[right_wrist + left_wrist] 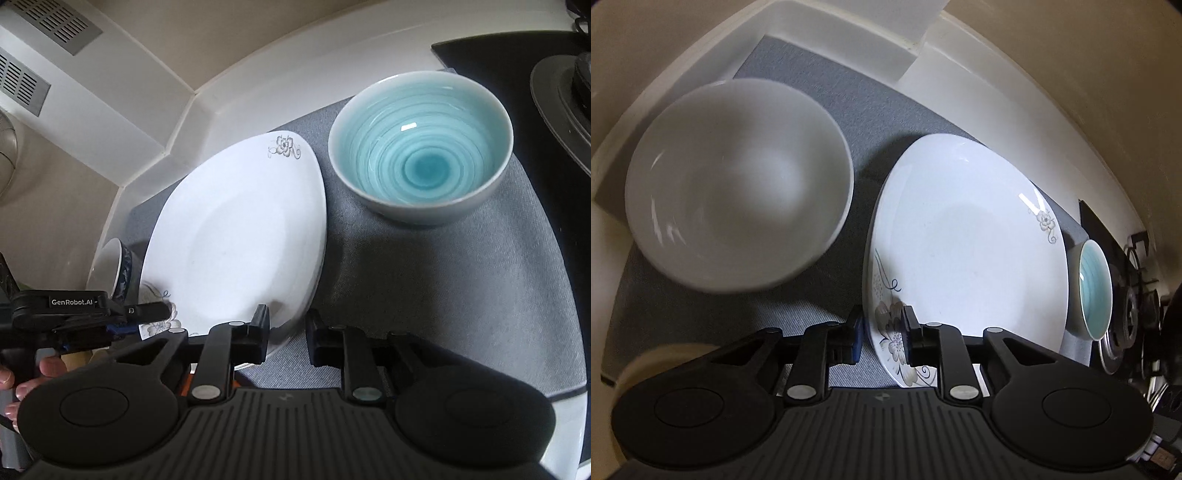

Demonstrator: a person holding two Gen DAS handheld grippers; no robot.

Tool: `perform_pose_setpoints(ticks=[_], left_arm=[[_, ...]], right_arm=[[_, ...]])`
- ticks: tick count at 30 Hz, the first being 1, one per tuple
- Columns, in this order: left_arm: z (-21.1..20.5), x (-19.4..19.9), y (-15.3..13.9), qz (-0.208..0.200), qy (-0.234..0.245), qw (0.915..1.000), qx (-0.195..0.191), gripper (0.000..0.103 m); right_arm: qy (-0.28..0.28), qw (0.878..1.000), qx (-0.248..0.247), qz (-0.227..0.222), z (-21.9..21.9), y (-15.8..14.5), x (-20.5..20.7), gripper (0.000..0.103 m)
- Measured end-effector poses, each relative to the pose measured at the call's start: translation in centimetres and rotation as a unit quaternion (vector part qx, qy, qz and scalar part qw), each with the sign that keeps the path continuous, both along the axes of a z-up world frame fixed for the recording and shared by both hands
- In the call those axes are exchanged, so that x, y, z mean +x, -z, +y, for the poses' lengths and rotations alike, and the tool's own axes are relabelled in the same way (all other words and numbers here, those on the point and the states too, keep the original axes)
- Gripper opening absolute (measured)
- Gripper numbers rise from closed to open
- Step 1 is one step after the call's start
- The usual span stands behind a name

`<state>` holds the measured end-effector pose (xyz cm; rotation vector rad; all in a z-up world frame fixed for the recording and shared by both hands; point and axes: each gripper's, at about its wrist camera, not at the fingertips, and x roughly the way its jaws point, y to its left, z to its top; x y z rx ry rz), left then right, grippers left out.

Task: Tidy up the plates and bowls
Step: 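Move both grippers toward the terracotta plate, then grasp the terracotta plate rim with both grippers and lift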

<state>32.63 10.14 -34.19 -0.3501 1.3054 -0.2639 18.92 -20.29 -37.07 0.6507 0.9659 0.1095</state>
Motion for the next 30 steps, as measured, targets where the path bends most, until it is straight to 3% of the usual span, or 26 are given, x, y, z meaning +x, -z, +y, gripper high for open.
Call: perform_pose_setpoints(ticks=[4, 5, 7, 8, 12, 13, 15, 16, 17, 23, 30], left_arm=[[0.1, -1.2, -0.7, 0.021, -0.010, 0.9996, 0.013, 0.028], [0.1, -1.8, -1.4, 0.010, -0.005, 0.9997, 0.020, 0.031], [-0.2, -3.2, -2.7, -0.018, 0.006, 0.9990, 0.041, 0.043], [-0.6, -3.9, -3.2, -0.026, 0.016, 0.9980, 0.054, 0.044], [-2.2, -5.9, -4.3, -0.041, 0.053, 0.9936, 0.091, 0.050], [-2.6, -6.3, -4.4, -0.041, 0.060, 0.9928, 0.096, 0.054], [-3.5, -6.8, -4.3, -0.039, 0.073, 0.9915, 0.100, 0.058], [-4.1, -7.0, -4.2, -0.039, 0.079, 0.9909, 0.102, 0.059], [-4.4, -7.1, -4.0, -0.038, 0.082, 0.9903, 0.105, 0.059], [-5.6, -8.0, -2.7, -0.018, 0.110, 0.9869, 0.116, 0.059], [-7.2, -9.3, -0.7, 0.005, 0.150, 0.9814, 0.119, 0.058]], right_arm=[[-0.010, 1.000, -0.009, -0.005, -0.1, -0.9, -1.2, 0.028], [-0.022, 1.000, -0.010, -0.005, 0.0, -1.3, -1.6, 0.044], [-0.053, 0.998, -0.020, -0.016, 0.6, -1.9, -2.7, 0.065], [-0.070, 0.997, -0.025, -0.020, 1.0, -2.2, -3.3, 0.071], [-0.162, 0.986, -0.045, 0.008, 4.3, -1.7, -4.2, 0.079], [-0.177, 0.982, -0.058, 0.009, 5.2, -1.5, -4.4, 0.077], [-0.193, 0.978, -0.074, 0.021, 6.3, -1.0, -4.6, 0.051], [-0.194, 0.977, -0.082, 0.033, 6.5, -0.6, -4.6, 0.024], [-0.188, 0.977, -0.093, 0.039, 6.3, -0.3, -4.7, 0.010], [-0.121, 0.984, -0.121, 0.057, 2.4, -0.7, -4.9, 0.007], [-0.082, 0.991, -0.077, 0.074, -1.0, -0.4, -6.3, 0.014]])
